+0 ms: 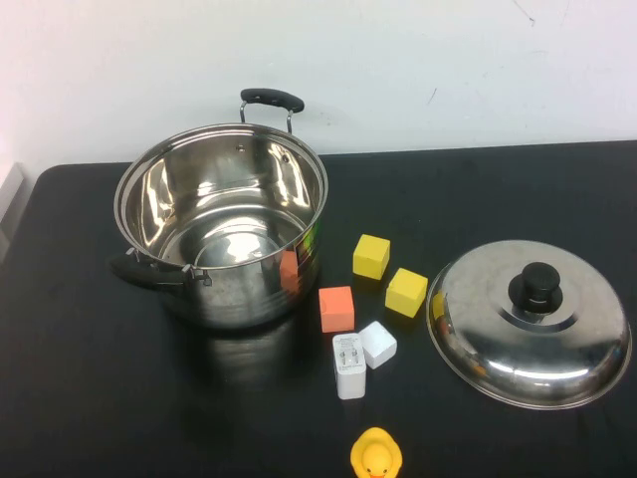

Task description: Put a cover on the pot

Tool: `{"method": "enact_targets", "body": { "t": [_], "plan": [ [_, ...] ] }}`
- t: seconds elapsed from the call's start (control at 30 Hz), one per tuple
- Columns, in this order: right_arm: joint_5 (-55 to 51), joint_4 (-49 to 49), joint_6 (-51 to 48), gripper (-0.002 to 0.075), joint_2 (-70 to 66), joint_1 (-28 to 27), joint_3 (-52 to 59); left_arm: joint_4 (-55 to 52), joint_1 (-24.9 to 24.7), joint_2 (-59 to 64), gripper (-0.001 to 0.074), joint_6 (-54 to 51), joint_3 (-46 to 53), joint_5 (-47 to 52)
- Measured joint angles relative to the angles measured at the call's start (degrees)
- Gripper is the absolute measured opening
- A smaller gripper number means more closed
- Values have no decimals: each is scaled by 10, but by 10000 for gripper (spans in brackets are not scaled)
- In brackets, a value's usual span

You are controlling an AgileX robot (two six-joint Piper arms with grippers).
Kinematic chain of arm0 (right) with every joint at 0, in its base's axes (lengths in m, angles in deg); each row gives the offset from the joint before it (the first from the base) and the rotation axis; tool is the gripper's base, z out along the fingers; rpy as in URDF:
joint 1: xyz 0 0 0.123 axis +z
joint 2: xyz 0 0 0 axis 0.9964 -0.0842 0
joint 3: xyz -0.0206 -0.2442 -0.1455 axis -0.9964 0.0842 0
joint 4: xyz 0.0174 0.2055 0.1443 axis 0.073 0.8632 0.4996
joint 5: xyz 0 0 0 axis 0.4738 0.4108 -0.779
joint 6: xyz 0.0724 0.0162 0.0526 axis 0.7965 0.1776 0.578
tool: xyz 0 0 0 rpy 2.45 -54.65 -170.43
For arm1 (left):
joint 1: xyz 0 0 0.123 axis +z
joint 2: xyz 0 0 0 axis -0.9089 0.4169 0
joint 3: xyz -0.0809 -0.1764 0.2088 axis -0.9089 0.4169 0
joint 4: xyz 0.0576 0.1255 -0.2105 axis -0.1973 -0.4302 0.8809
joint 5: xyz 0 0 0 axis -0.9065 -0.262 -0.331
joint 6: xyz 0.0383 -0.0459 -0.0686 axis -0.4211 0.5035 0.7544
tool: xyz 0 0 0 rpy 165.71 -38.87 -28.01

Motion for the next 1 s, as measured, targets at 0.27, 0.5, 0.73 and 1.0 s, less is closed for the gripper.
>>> {"method": "enact_targets", "body": {
  "t": [0.27,0.5,0.73,1.0],
  "plan": [
    [0,0,-1,-2,0,0,0,0,0,0,0,0,0,0],
    [0,0,-3,-2,0,0,0,0,0,0,0,0,0,0],
    [0,0,-3,-2,0,0,0,0,0,0,0,0,0,0],
    [6,90,18,-2,0,0,0,0,0,0,0,0,0,0]
  ]
}}
